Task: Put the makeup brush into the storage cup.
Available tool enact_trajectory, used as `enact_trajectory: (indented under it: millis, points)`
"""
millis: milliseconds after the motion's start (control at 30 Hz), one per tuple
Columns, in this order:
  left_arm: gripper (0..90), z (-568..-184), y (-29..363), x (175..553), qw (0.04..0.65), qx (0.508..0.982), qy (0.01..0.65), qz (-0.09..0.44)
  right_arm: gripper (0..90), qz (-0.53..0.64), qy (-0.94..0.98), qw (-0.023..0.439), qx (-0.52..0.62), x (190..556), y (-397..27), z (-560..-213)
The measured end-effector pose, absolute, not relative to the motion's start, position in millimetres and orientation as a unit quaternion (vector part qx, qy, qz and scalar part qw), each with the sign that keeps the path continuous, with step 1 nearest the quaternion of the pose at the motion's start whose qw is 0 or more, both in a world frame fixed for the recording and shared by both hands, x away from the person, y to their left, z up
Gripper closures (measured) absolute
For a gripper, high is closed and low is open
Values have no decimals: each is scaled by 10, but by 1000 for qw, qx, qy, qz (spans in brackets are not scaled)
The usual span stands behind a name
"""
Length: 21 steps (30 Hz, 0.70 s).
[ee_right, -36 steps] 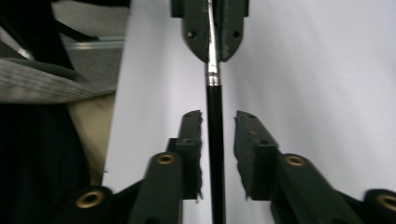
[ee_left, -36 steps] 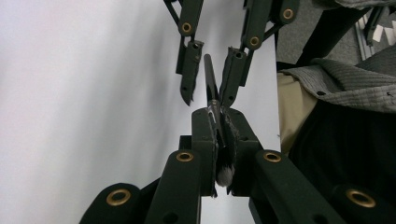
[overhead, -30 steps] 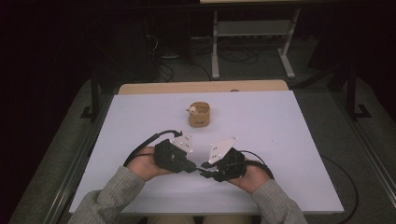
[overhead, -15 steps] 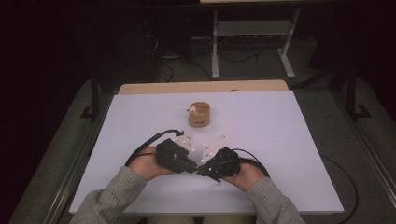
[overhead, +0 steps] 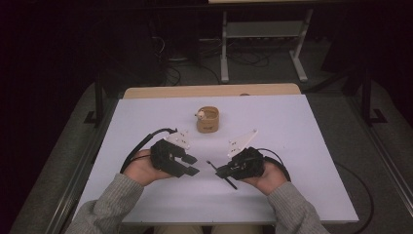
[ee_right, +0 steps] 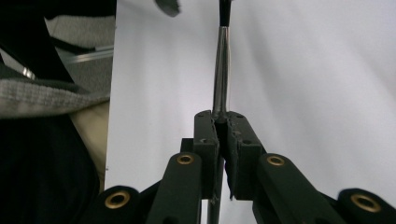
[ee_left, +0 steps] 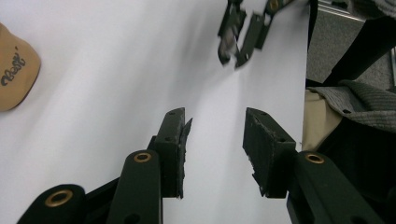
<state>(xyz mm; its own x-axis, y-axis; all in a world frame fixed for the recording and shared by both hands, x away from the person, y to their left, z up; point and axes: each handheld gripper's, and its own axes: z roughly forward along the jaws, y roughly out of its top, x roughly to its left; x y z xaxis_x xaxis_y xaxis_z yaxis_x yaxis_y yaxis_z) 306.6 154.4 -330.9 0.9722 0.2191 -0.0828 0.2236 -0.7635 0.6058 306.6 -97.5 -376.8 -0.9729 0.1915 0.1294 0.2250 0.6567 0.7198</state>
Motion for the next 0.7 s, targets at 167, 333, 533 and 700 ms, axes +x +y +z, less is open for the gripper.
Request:
enact_trajectory:
  millis: [167,333,533,700]
  points:
    - [577,-3326,1571,3065,323,938,122,-2,829,-414,-901,25,-129,3120,-1081,-3735]
    - [575,-3338,1608,3066,327,936,128,7,829,-425,-894,25,-142,3159,-1150,-3685]
    - [568,-3374,1667,3051,335,931,142,11,830,-436,-887,26,-151,3206,-1201,-3651]
    - [556,-3383,1734,3041,343,927,153,17,830,-438,-885,27,-154,3236,-1223,-3622]
